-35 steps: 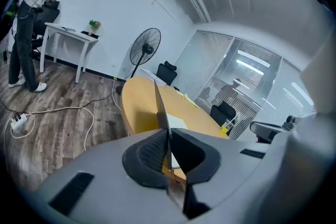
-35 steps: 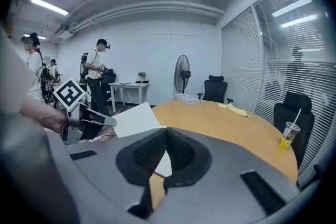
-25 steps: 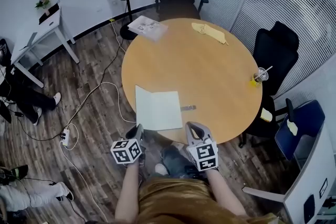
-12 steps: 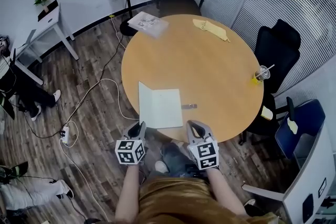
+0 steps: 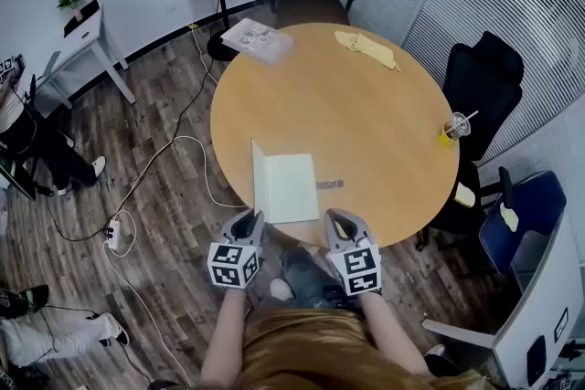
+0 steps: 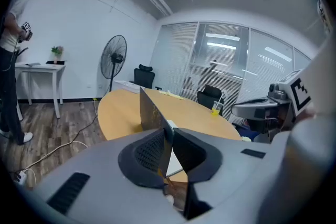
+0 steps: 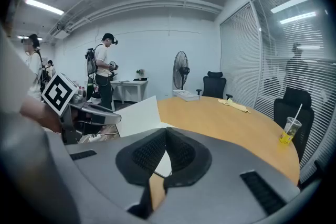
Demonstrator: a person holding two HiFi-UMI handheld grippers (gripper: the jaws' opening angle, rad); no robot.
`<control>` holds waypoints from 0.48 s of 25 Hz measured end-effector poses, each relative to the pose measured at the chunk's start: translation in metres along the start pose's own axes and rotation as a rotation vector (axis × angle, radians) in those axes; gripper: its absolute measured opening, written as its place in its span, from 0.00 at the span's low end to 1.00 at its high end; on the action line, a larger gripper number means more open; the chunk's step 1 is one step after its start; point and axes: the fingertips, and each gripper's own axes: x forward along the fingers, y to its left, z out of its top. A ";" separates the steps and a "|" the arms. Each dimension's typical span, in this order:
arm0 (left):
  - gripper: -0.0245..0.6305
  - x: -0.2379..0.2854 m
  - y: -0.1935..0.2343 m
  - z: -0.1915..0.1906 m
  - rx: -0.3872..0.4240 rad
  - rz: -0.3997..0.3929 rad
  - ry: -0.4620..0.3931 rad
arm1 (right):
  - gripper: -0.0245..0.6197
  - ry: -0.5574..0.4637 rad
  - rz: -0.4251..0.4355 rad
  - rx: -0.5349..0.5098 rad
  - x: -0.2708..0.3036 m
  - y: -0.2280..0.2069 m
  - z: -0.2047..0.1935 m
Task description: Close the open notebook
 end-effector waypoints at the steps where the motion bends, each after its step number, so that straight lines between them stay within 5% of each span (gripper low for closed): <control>1: 0.12 0.001 -0.002 0.000 0.005 -0.004 0.000 | 0.06 0.001 0.001 0.003 0.000 0.000 -0.001; 12: 0.15 0.009 -0.018 0.003 0.029 -0.039 0.000 | 0.06 0.017 -0.001 0.012 0.002 -0.002 -0.008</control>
